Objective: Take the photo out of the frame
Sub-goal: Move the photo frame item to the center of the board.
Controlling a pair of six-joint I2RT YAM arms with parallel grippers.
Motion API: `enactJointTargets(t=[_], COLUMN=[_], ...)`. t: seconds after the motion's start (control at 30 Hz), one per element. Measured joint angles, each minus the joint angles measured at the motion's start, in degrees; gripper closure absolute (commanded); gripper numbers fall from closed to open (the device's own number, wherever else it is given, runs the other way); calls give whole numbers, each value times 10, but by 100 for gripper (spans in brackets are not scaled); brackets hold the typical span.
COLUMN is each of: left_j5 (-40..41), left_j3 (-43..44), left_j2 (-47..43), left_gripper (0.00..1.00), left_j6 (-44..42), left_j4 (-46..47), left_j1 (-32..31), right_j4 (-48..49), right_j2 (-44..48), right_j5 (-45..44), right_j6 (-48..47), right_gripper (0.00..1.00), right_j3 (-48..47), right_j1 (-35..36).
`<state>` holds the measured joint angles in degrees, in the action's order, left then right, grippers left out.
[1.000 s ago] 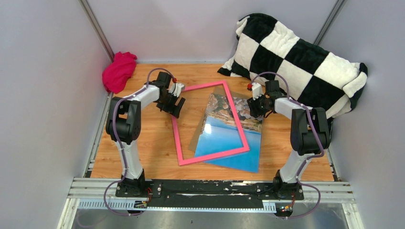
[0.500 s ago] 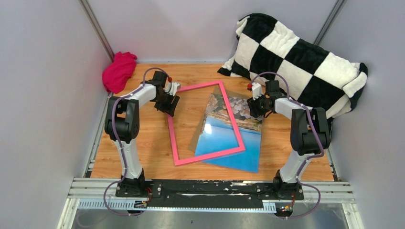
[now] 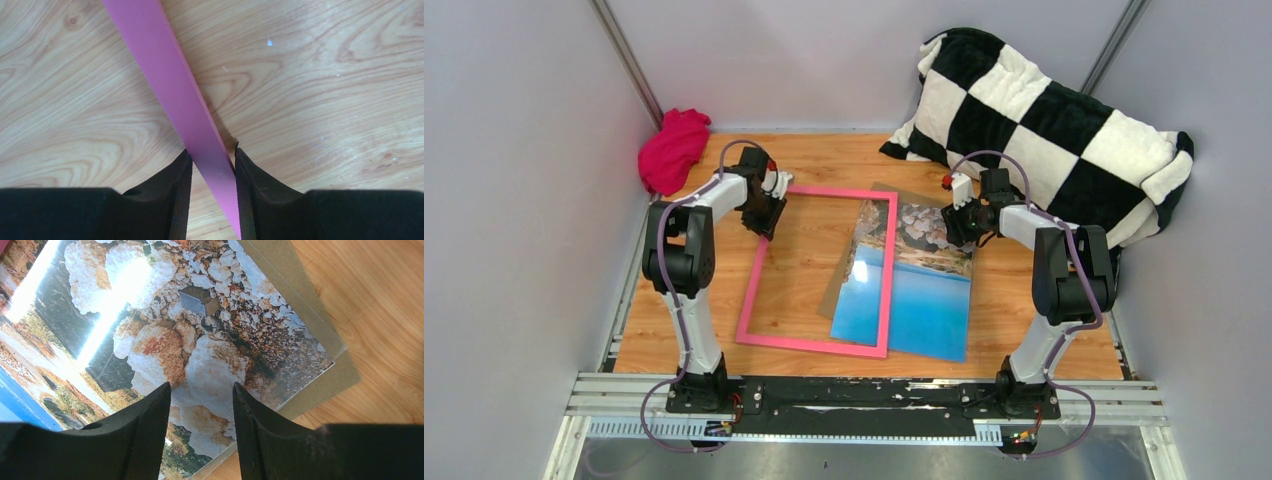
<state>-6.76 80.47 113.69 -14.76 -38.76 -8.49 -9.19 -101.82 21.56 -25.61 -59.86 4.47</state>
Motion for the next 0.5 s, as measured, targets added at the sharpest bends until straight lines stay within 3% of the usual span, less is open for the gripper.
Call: enactJointTargets(t=[0.5], left_j5=[32], left_j3=[10], left_j2=[4], left_gripper=[67], left_j6=[-3], left_j4=[-10], left_j1=[54], right_j4=[1], right_j2=[-3], right_j5=[5], right_j6=[-4], right_gripper=[49], right_j3=[-2], right_j1=[-1])
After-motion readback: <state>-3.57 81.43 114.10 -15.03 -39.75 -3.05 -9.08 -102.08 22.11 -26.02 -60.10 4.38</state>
